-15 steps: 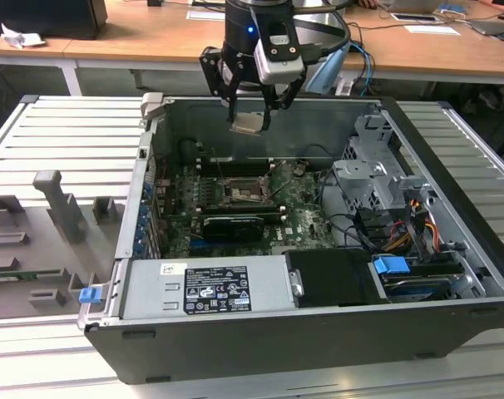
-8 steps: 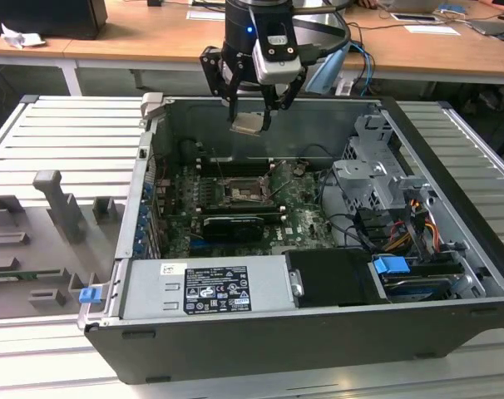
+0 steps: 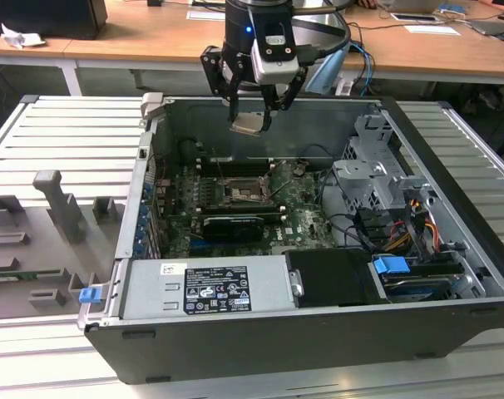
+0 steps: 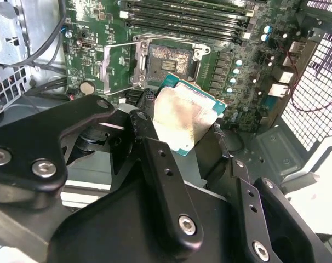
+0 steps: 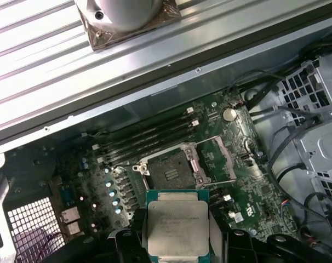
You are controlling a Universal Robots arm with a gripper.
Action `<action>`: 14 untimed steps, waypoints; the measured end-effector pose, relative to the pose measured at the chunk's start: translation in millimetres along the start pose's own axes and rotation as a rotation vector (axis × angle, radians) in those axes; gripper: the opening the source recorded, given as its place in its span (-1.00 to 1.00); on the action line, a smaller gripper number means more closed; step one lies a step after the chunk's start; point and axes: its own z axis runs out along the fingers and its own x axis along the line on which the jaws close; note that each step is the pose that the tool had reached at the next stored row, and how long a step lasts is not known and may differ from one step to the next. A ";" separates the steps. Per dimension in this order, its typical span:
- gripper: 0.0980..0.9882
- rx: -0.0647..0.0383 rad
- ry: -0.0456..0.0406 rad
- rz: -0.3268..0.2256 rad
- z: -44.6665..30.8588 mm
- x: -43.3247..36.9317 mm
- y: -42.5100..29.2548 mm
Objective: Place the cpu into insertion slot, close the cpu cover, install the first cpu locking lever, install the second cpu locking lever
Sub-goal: 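Place the cpu into insertion slot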
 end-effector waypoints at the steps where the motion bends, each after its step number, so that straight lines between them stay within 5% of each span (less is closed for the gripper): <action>1: -0.01 0.000 -0.0005 0.005 0.0 0.0 0.0; 14: -0.01 -0.001 -0.0037 0.042 0.0 0.0 0.0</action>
